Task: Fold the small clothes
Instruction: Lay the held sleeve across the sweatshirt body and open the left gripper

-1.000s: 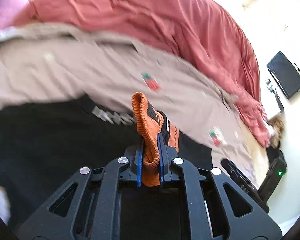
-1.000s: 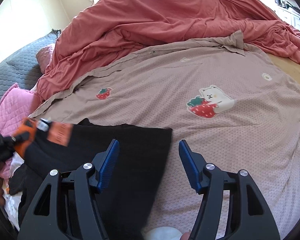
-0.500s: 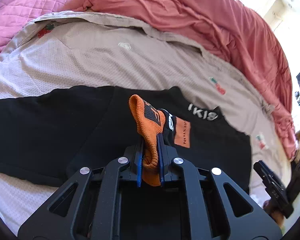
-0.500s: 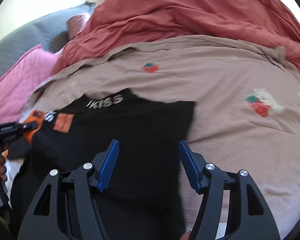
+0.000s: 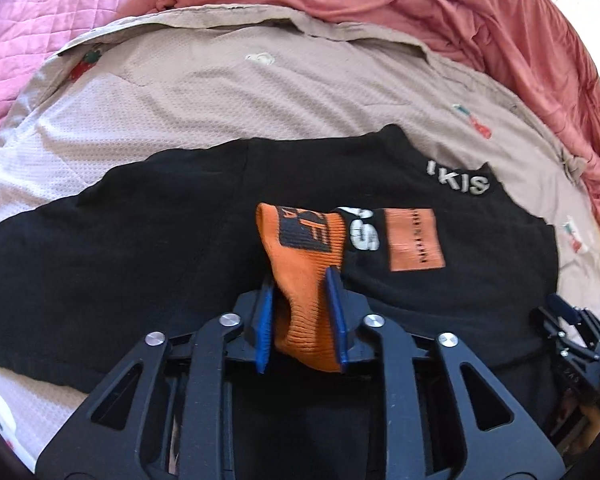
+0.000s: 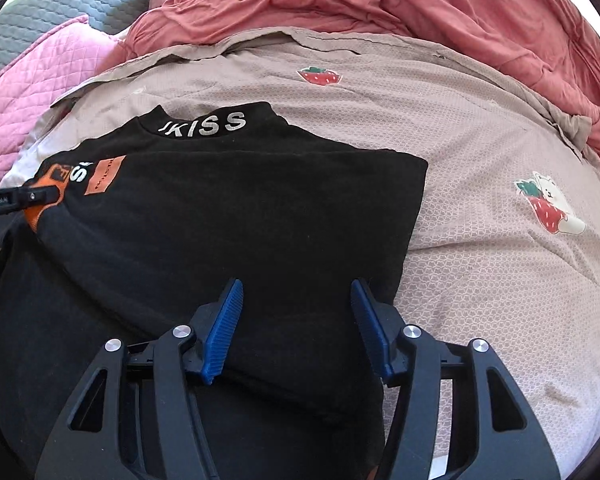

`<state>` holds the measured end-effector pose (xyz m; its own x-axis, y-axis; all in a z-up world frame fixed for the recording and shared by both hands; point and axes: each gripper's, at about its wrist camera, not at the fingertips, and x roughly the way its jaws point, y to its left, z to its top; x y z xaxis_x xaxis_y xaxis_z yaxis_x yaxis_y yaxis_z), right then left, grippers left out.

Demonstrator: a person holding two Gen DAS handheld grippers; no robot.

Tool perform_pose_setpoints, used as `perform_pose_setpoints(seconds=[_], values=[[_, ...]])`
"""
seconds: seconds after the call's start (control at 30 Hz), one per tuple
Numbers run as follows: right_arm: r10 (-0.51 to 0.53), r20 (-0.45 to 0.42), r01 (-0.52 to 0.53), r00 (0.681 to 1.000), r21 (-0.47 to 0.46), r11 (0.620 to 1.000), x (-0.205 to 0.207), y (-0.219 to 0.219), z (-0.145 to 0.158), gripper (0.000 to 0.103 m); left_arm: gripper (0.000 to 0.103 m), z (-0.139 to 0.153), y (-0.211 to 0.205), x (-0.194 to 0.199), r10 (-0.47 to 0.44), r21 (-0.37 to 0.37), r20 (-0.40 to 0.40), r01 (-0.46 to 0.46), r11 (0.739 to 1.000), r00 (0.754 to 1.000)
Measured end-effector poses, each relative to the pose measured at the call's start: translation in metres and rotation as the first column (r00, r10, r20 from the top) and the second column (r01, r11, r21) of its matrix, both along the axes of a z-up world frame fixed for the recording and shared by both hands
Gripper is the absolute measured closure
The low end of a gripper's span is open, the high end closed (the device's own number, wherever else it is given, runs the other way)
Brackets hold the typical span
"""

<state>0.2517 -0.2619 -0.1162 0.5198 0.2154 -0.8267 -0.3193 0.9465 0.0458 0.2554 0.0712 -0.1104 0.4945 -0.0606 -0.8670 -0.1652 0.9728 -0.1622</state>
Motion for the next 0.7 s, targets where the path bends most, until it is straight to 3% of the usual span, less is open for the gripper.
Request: perform_pose_setpoints(seconds=[0.1,0.2,0.37,0.47,0.57,0.7], values=[[0.006,-0.001,-0.006,1.0,0.012,1.0,-0.002,0.0,0.004,0.045,0.082,-0.001,0.007,-0.001,0.008,-0.006,-0.014,-0.008,1.0,1.0],[-0.014,0.028,0.012,0.999,0.089,0.996,-0.004,-0.007,0.022,0.034,0.082,0.019,0.009,-0.011,0.035,0.033,0.029,-0.035,0.999,0.999],[0.012,0.028,-0.016,1.0,0.138,0.99,-0.006,-0.002,0.033,0.031,0.082,0.04,-0.026,-0.022,-0.09,0.074,0.066,0.085,0.994,0.994],[0.04,0.0,-0.039,0.999,0.105,0.994,-0.006,0.008,0.025,0.031,0.081,0.029,-0.052,-0.021,-0.152,0.106,0.035,0.148,0.983,0.988],[0.055,-0.049,-0.05,0.997,0.094,0.994,-0.006,0.011,0.012,0.03,0.08,0.001,-0.061,-0.015,-0.148,0.165,-0.064,0.157,0.974,0.987],[0.059,-0.07,-0.054,0.996,0.062,0.997,-0.007,0.014,-0.002,0.029,0.079,-0.009,-0.056,-0.016,-0.147,0.144,-0.056,0.153,0.978,0.988]])
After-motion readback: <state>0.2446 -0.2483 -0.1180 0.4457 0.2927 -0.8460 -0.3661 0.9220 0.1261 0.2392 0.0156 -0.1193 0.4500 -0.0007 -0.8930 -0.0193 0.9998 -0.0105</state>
